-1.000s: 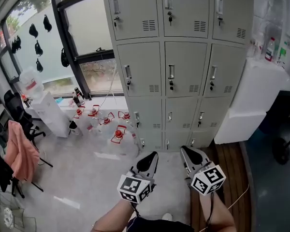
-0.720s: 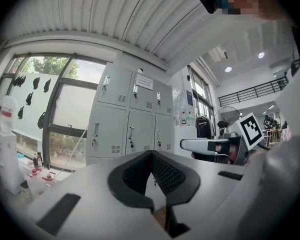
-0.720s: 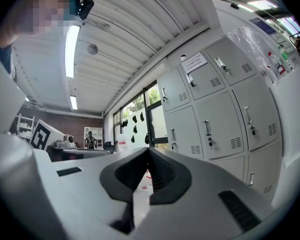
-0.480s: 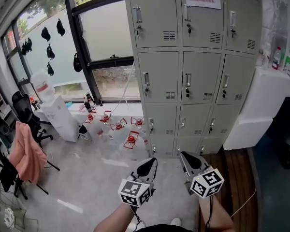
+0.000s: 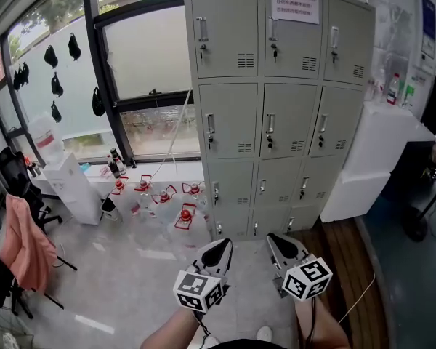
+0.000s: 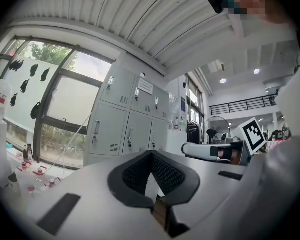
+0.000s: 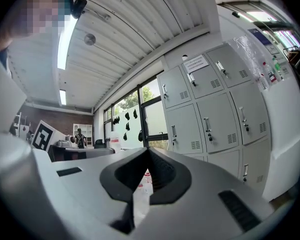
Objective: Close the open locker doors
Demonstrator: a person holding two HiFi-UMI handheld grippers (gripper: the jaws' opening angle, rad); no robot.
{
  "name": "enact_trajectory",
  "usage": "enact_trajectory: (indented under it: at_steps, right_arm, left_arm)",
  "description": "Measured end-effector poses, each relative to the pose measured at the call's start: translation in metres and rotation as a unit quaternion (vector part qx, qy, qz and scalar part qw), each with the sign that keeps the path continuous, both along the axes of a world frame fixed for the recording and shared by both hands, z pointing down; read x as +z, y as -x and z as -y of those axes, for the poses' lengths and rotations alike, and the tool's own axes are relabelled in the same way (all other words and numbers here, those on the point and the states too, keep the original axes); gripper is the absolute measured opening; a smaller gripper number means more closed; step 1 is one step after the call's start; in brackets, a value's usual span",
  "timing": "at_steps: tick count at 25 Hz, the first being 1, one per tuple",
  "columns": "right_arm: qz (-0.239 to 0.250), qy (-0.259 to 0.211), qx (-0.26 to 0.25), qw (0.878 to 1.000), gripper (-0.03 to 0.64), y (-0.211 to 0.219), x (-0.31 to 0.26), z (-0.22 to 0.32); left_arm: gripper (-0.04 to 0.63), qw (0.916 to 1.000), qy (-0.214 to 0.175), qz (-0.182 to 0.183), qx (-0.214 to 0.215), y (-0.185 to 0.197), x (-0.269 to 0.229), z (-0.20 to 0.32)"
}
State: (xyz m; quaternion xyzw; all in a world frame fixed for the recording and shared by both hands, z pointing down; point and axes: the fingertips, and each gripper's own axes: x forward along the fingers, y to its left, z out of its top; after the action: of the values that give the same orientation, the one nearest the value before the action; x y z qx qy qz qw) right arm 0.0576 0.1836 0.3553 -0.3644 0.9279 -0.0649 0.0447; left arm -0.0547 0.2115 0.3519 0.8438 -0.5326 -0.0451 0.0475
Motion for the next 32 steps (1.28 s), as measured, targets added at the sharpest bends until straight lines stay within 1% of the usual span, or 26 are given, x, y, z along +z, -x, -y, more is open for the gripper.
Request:
enact_trajectory:
  at_steps: [5, 10, 22, 32]
  right_arm:
    - [-0.007, 0.001, 0.018, 1.0, 0.003, -0.005, 0.0, -0.012]
    - [-0.01, 0.005, 0.022, 1.0, 0.003, -0.008, 0.003, -0.018]
    - [-0.004, 0.013, 0.014, 1.0, 0.003, 0.001, 0.008, -0.017]
    - [-0.001, 0.008, 0.009, 1.0, 0.003, -0.001, 0.007, -0.012]
  left_arm:
    - [0.015, 0.9998, 0.003, -0.007, 0.019, -0.004, 0.002, -0.008]
    - [0.015, 0.9996, 0.007, -0.008, 0.026, -0.007, 0.002, -0.011]
    - [0.015, 0.9998, 0.014, -0.006, 0.013, 0.005, 0.006, -0.014]
    - [0.015, 0.9999, 0.01, -0.005, 0.008, 0.002, 0.002, -0.01]
